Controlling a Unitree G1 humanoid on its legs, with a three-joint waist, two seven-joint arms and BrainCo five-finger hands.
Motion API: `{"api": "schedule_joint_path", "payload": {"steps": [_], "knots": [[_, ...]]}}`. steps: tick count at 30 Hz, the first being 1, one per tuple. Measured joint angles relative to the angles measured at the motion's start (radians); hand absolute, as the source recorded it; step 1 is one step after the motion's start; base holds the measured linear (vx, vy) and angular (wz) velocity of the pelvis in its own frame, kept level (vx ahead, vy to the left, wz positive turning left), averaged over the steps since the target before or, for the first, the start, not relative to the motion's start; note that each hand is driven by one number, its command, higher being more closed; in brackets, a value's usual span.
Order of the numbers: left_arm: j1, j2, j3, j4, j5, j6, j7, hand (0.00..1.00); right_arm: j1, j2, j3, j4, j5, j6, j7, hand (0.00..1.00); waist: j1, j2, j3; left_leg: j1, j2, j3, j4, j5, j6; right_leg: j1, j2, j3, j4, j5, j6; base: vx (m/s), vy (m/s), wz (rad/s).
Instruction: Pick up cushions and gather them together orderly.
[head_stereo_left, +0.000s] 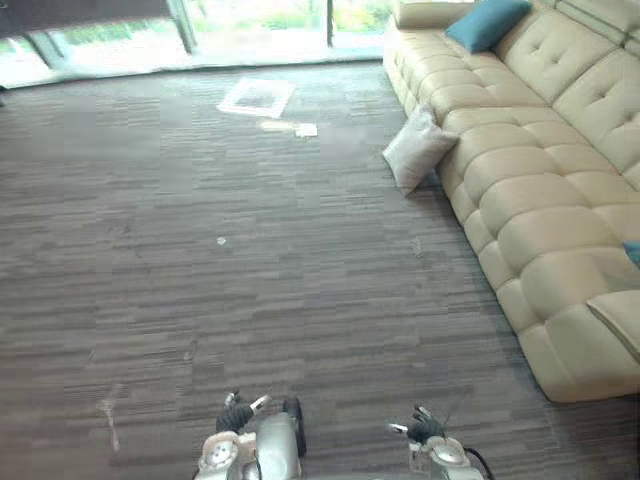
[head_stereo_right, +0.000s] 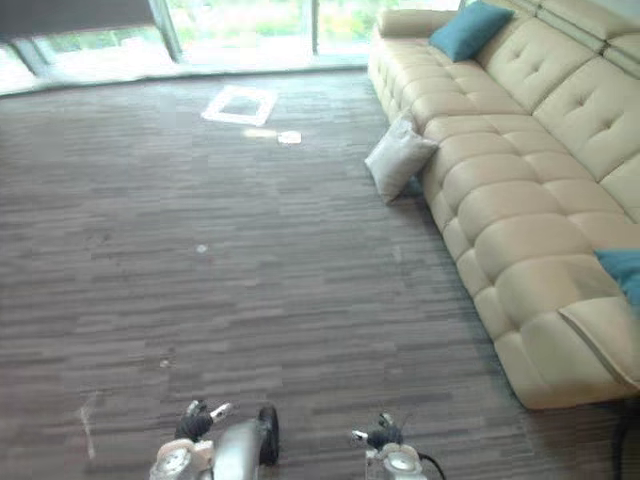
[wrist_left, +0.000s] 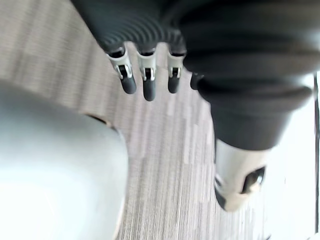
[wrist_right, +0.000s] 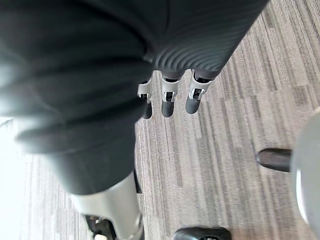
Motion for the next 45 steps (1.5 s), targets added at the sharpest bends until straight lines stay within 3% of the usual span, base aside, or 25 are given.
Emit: {"api": "schedule_joint_path", "payload": {"steps": [3, 6, 9, 12, 13, 15, 16, 17, 20, 22, 23, 25, 26, 27, 28, 29, 30, 31, 34, 35, 36, 38, 40, 43, 45], "knots": [[-0.025, 0.031, -0.023, 0.047, -0.002, 0.013, 0.004, 0.00, 0.007, -0.003, -0.016, 0.003, -0.001, 0.001, 0.001, 0.00, -0.011, -0.044, 0.015, 0.176, -0.063, 0.014, -0.047, -0.079, 0.020, -0.199, -0.087, 0.036, 0.592, 0.114, 0.151, 0.56, 0.185, 0.14], [-0.012, 0.022, -0.028, 0.059, 0.002, 0.021, 0.006, 0.00, 0.025, -0.014, -0.017, -0.020, -0.003, -0.007, 0.004, 0.00, -0.015, -0.022, 0.011, 0.349, -0.058, 0.003, -0.115, -0.139, 0.027, -0.311, -0.100, -0.049, 0.709, 0.048, 0.064, 0.54, 0.080, 0.09], [-0.015, 0.016, -0.039, 0.088, 0.002, 0.022, 0.005, 0.00, 0.014, -0.015, -0.052, -0.052, 0.001, -0.025, 0.004, 0.00, -0.046, 0.000, 0.016, 0.485, -0.014, -0.017, -0.214, -0.164, 0.027, -0.463, -0.054, -0.160, 0.483, -0.019, 0.025, 0.61, -0.048, 0.24], [-0.014, 0.012, -0.038, 0.087, 0.009, 0.037, 0.002, 0.00, 0.011, -0.011, -0.064, -0.088, 0.003, -0.027, 0.006, 0.00, -0.060, -0.002, 0.019, 0.592, 0.004, -0.024, -0.265, -0.225, 0.004, -0.555, -0.030, -0.195, 0.069, 0.132, 0.047, 0.54, -0.145, 0.32], [-0.006, 0.012, -0.032, 0.085, 0.011, 0.037, 0.000, 0.00, 0.014, -0.009, -0.063, -0.088, 0.003, -0.026, 0.006, 0.00, -0.060, -0.009, 0.015, 0.640, -0.007, -0.041, -0.269, -0.253, 0.000, -0.557, -0.037, -0.182, 0.021, 0.152, 0.046, 0.64, -0.213, 0.44], [0.003, -0.020, -0.009, 0.088, 0.015, 0.040, -0.001, 0.00, 0.021, -0.013, -0.066, -0.101, 0.002, -0.027, 0.016, 0.00, -0.067, 0.008, -0.010, 0.686, 0.006, -0.068, -0.241, -0.273, -0.004, -0.585, -0.041, -0.145, 0.163, 0.227, 0.016, 0.70, -0.228, 0.43], [0.011, -0.031, -0.010, 0.087, 0.022, 0.039, -0.002, 0.00, 0.021, -0.015, -0.072, -0.104, 0.002, -0.027, 0.019, 0.00, -0.067, 0.025, -0.017, 0.685, 0.019, -0.071, -0.215, -0.269, -0.010, -0.589, -0.036, -0.150, 0.203, 0.213, -0.007, 0.81, -0.290, 0.44], [0.015, -0.061, -0.010, 0.086, 0.033, 0.039, -0.003, 0.00, 0.021, -0.024, -0.086, -0.117, -0.003, -0.025, 0.023, 0.00, -0.071, 0.065, -0.027, 0.656, 0.056, -0.092, -0.121, -0.261, -0.023, -0.580, -0.026, -0.183, 0.251, 0.151, -0.036, 0.79, -0.324, 0.38], [0.009, -0.069, 0.031, 0.077, 0.048, 0.040, -0.004, 0.00, 0.022, -0.042, -0.081, -0.115, -0.001, 0.001, 0.021, 0.00, -0.070, 0.097, -0.020, 0.417, 0.145, -0.130, 0.425, -0.067, -0.203, -0.449, 0.027, -0.207, 0.202, 0.063, -0.060, 0.63, -0.259, 0.17], [0.023, -0.063, 0.035, 0.050, 0.047, 0.039, -0.003, 0.00, 0.028, -0.038, -0.073, -0.098, 0.002, 0.007, 0.019, 0.00, -0.065, 0.097, -0.008, 0.323, 0.219, -0.024, 0.620, -0.133, -0.163, -0.288, 0.076, -0.203, 0.085, 0.060, -0.074, 0.62, -0.158, -0.29], [0.029, -0.052, 0.032, 0.037, 0.047, 0.038, -0.002, 0.00, 0.026, -0.033, -0.071, -0.075, 0.003, 0.009, 0.019, 0.00, -0.059, 0.083, -0.009, 0.277, 0.217, 0.024, 0.625, -0.174, -0.131, -0.209, 0.082, -0.193, 0.020, 0.060, -0.073, 0.59, -0.100, -0.36], [0.028, -0.034, 0.022, 0.035, 0.044, 0.035, -0.002, 0.00, 0.017, -0.034, -0.052, -0.045, 0.003, 0.010, 0.014, 0.00, -0.056, 0.065, -0.009, 0.185, 0.199, 0.095, 0.538, -0.224, -0.095, -0.114, 0.082, -0.168, -0.075, 0.066, -0.065, 0.59, -0.048, -0.39], [0.027, -0.030, 0.021, 0.023, 0.035, 0.020, -0.001, 0.00, 0.003, -0.032, -0.050, -0.022, 0.003, 0.012, 0.010, 0.00, -0.044, 0.061, -0.006, 0.107, 0.167, 0.121, 0.391, -0.237, -0.079, -0.073, 0.075, -0.137, -0.125, 0.067, -0.062, 0.58, 0.070, -0.86], [0.022, -0.028, 0.022, 0.017, 0.025, 0.014, -0.002, 0.00, -0.007, -0.029, -0.048, -0.002, 0.003, 0.011, 0.004, 0.00, -0.030, 0.059, -0.004, 0.042, 0.122, 0.101, 0.188, -0.206, -0.081, -0.035, 0.061, -0.096, -0.162, 0.056, -0.041, 0.80, 0.221, -1.18], [0.021, -0.030, 0.018, 0.015, 0.012, 0.005, -0.002, 0.00, 0.000, -0.032, -0.044, 0.000, 0.003, 0.011, -0.001, 0.00, -0.018, 0.061, -0.003, 0.024, 0.084, 0.059, -0.034, -0.086, -0.096, 0.012, 0.048, -0.064, -0.201, 0.042, -0.011, 0.63, 0.250, -1.09], [0.021, -0.029, 0.016, 0.015, 0.005, 0.000, 0.000, 0.00, 0.008, -0.034, -0.037, 0.003, 0.002, 0.011, -0.003, 0.00, -0.006, 0.059, -0.004, 0.032, 0.071, 0.046, -0.074, 0.017, -0.100, 0.046, 0.040, -0.040, -0.225, 0.032, 0.008, 0.68, 0.314, -0.90], [0.018, -0.023, 0.017, 0.016, 0.002, -0.002, -0.001, 0.00, 0.008, -0.027, -0.021, 0.009, 0.002, 0.011, -0.007, 0.00, -0.001, 0.035, -0.009, 0.047, 0.044, 0.053, -0.065, 0.056, -0.025, 0.080, 0.016, -0.010, -0.241, 0.023, 0.026, 0.59, 0.260, -0.49], [0.013, -0.005, 0.014, 0.019, 0.004, 0.000, -0.001, 0.00, 0.009, -0.010, -0.014, 0.011, 0.001, 0.008, -0.007, 0.00, -0.013, 0.005, -0.022, 0.043, 0.023, 0.061, -0.044, 0.022, -0.007, 0.081, -0.012, -0.014, -0.239, 0.038, 0.045, 0.61, 0.250, -0.28], [0.002, 0.014, 0.013, 0.033, 0.007, 0.003, -0.001, 0.00, 0.029, -0.008, -0.016, 0.015, 0.000, 0.007, -0.006, 0.00, -0.010, -0.020, -0.023, 0.073, 0.001, 0.071, 0.017, -0.068, 0.045, -0.007, -0.042, 0.025, 0.009, 0.061, 0.069, 0.53, 0.226, 0.01], [-0.003, 0.016, 0.009, 0.045, 0.007, 0.006, 0.000, 0.00, 0.030, -0.010, -0.020, 0.017, 0.003, 0.005, -0.006, 0.00, -0.013, -0.025, -0.021, 0.113, -0.013, 0.074, -0.010, -0.093, 0.043, -0.070, -0.059, 0.037, 0.177, 0.074, 0.096, 0.56, 0.235, 0.05], [-0.013, 0.023, 0.004, 0.060, 0.007, 0.013, 0.001, 0.00, 0.025, -0.010, -0.020, 0.015, 0.002, 0.002, -0.006, 0.00, -0.015, -0.035, -0.016, 0.172, -0.038, 0.082, -0.044, -0.110, 0.048, -0.166, -0.092, 0.047, 0.416, 0.116, 0.164, 0.47, 0.175, 0.01], [-0.014, 0.028, -0.002, 0.080, 0.007, 0.027, 0.004, 0.00, 0.026, -0.011, -0.018, -0.008, 0.000, -0.001, 0.000, 0.00, -0.024, -0.033, -0.002, 0.317, -0.067, 0.081, -0.112, -0.133, 0.055, -0.258, -0.129, -0.004, 0.663, 0.084, 0.114, 0.49, 0.145, 0.00], [-0.010, 0.029, -0.024, 0.087, 0.008, 0.029, 0.004, 0.00, 0.025, -0.016, -0.016, -0.031, -0.002, -0.010, 0.003, 0.00, -0.031, -0.017, 0.003, 0.434, -0.056, 0.088, -0.186, -0.139, 0.053, -0.337, -0.124, -0.085, 0.681, 0.023, 0.064, 0.45, 0.078, -0.01], [-0.009, 0.027, -0.035, 0.109, 0.010, 0.038, -0.001, 0.00, 0.008, -0.012, -0.030, -0.052, 0.001, -0.022, 0.004, 0.00, -0.066, -0.011, 0.008, 0.527, -0.026, 0.090, -0.262, -0.143, 0.047, -0.469, -0.072, -0.193, 0.413, 0.003, 0.036, 0.46, -0.023, 0.18], [-0.009, 0.029, -0.054, 0.107, 0.016, 0.040, -0.003, 0.00, -0.002, -0.010, -0.047, -0.051, 0.001, -0.020, 0.005, 0.00, -0.067, -0.011, 0.010, 0.574, -0.017, 0.098, -0.290, -0.167, 0.007, -0.507, -0.041, -0.243, 0.134, 0.113, 0.014, 0.53, -0.122, 0.21]]}}
